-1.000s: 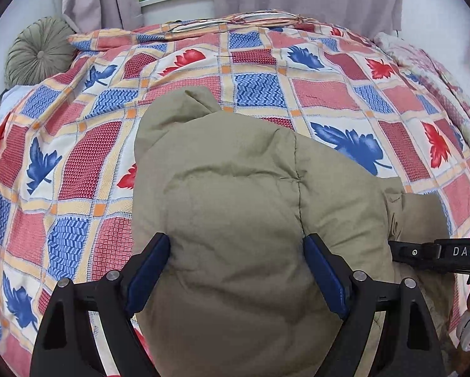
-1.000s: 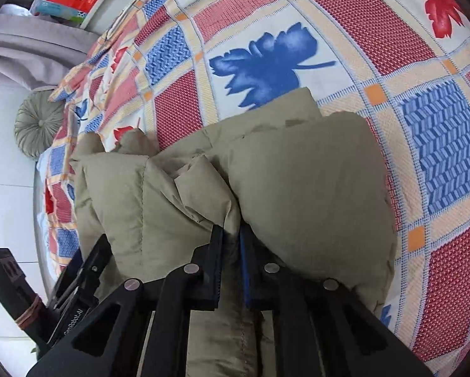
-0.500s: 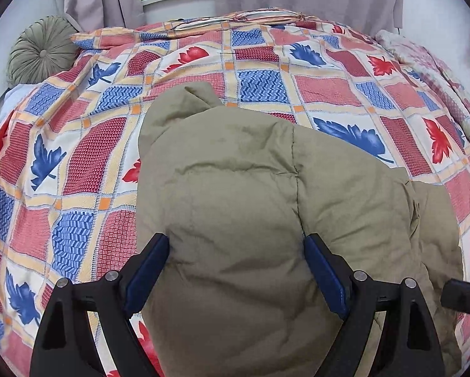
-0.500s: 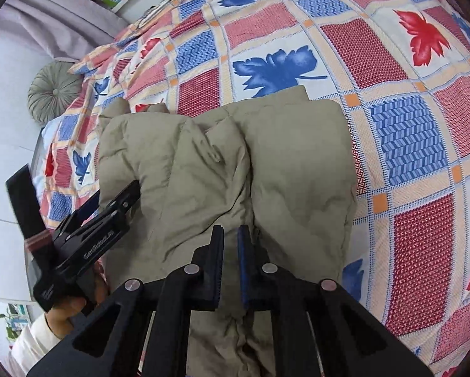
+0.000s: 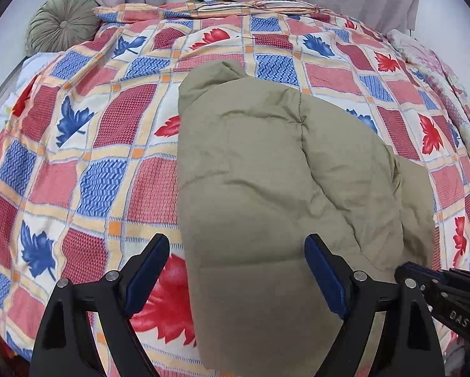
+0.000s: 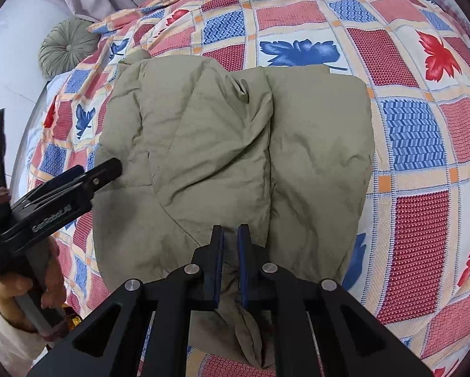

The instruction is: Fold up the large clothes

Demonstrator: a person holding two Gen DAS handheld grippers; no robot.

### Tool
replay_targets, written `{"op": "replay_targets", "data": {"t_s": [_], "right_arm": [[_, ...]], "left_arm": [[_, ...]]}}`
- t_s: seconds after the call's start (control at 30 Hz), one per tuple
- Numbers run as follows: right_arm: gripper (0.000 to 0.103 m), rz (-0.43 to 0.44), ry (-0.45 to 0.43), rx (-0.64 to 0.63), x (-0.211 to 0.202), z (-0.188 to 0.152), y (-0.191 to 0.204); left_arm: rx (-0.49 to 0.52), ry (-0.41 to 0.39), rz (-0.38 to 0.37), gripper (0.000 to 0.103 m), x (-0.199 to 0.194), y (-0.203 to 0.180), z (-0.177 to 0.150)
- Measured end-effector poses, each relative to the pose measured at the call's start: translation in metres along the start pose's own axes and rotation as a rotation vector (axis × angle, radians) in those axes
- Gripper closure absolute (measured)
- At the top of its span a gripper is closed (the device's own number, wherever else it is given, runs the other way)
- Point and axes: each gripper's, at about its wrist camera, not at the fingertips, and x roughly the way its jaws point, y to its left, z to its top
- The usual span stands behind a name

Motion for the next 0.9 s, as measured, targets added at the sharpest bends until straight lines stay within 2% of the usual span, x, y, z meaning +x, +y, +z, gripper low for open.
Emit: {"op": "replay_targets", "data": {"t_s": [0.13, 0.27, 0.43, 0.67, 0.9], "right_arm": [[0.095, -0.022, 0.022, 0.012, 0.003, -0.004, -0.002], [0.091, -0.037, 0.034, 0.018, 0.0, -0.008, 0.0], [0.091, -0.071, 0.04, -0.004, -0.021, -0.012, 0.005], [0.091, -0.098, 0.062, 0.014, -0.063, -0.028, 0.001], [0.091, -0.118, 0.074, 0.058, -0.101, -0.043, -0.003]], "left_arm": [[-0.03, 0.024, 0.007, 0.015, -0.012, 0.009, -0.026], [-0.029, 0.105, 0.0, 0.015, 0.001, 0.01, -0.049], [-0.054, 0.137, -0.013, 0.015, -0.001, 0.011, -0.056], [-0.02, 0.14, -0.037, 0.015, -0.044, 0.009, -0.058], [-0.034, 0.134, -0.048, 0.015, -0.093, 0.015, -0.061]]}}
